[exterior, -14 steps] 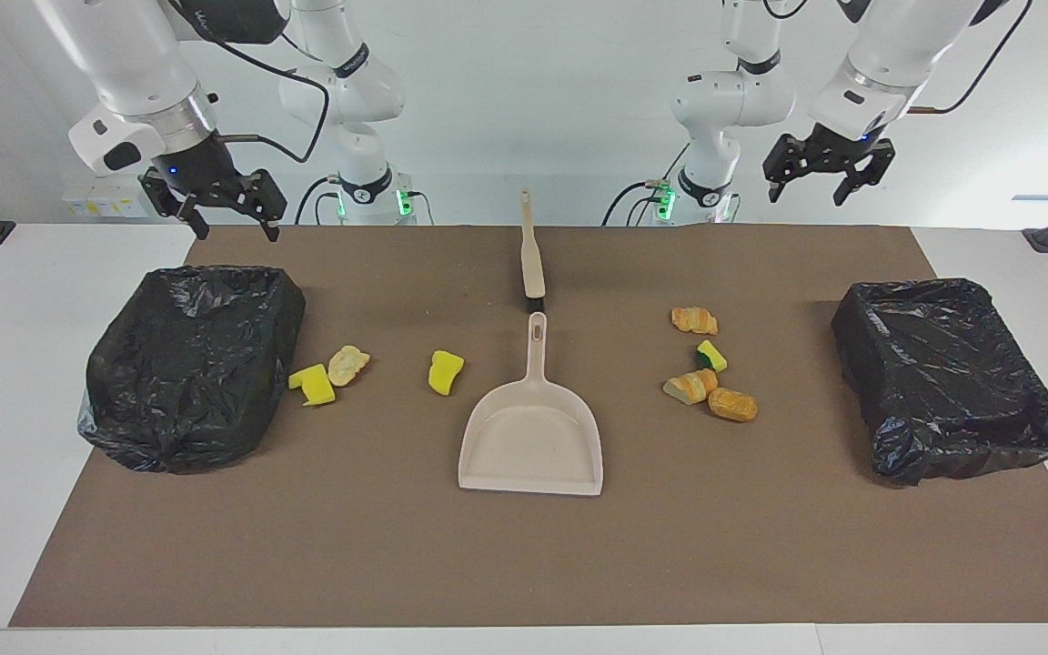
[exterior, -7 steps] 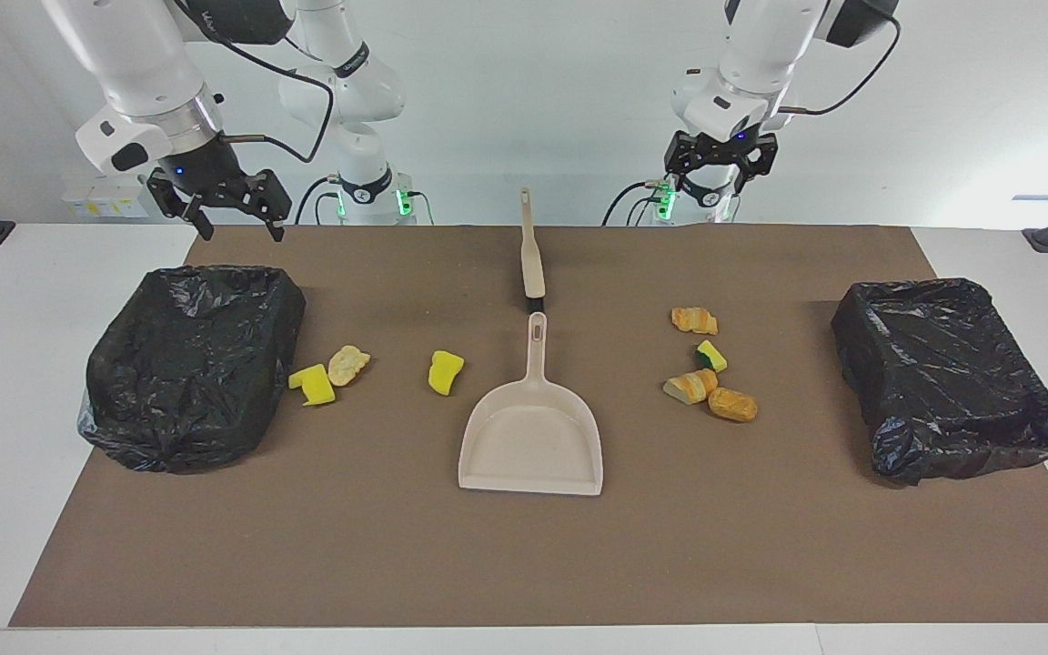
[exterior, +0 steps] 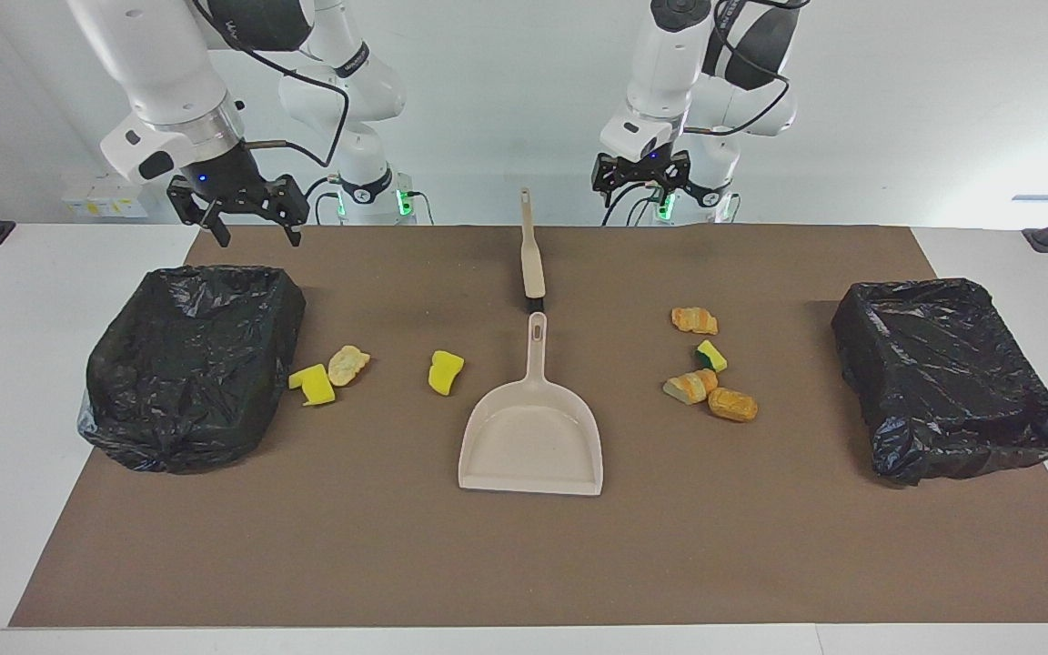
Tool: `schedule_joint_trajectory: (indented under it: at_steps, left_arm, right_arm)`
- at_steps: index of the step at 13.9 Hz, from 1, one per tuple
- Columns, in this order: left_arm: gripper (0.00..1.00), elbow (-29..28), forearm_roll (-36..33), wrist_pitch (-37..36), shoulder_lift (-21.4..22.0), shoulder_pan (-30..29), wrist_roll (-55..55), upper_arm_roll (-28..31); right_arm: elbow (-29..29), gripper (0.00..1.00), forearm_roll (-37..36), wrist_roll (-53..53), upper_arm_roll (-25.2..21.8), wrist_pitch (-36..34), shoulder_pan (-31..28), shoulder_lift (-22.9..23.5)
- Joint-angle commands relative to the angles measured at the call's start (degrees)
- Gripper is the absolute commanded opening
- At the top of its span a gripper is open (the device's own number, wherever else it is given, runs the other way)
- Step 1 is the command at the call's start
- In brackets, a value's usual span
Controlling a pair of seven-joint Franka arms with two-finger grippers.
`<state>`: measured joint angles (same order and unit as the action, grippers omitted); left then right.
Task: Sweep and dump trash in bin
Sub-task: 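Reach the right gripper to the beige dustpan handle while the left gripper approaches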
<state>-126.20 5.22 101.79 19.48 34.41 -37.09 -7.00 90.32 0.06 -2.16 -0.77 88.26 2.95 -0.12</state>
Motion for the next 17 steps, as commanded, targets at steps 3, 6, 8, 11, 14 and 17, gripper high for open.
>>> schedule_joint_trajectory:
  at_steps: [3,6,8,11,14,17]
  left_arm:
    - [1.0,-7.04,0.76,11.22,-1.79,11.53,-10.62,0.85]
    - [1.0,-9.5,0.76,21.13,-7.86,18.84,-18.87,0.85]
    - [1.0,-10.21,0.76,25.55,-10.76,22.09,-20.82,0.85]
    - [1.0,-10.47,0.93,27.32,-12.61,24.46,-20.48,0.76]
    - [1.0,-11.27,1.37,31.97,-17.33,27.36,-20.74,0.76]
    - [1.0,-10.65,1.37,32.34,-18.87,27.73,-20.04,0.85]
  right_arm:
    - [3.63,1.0,1.17,-4.68,-0.02,3.84,3.63,0.65]
    - [4.07,1.0,1.26,-8.46,-0.02,5.69,6.71,2.4]
    - [5.56,1.0,1.44,-11.71,0.06,7.96,8.99,3.02]
    - [5.83,1.0,3.97,-18.47,0.24,11.92,12.6,6.26]
    - [5.66,1.0,4.52,-25.06,0.24,17.98,17.78,10.22]
    - [5.83,1.0,4.43,-30.69,0.24,23.08,22.79,14.17]
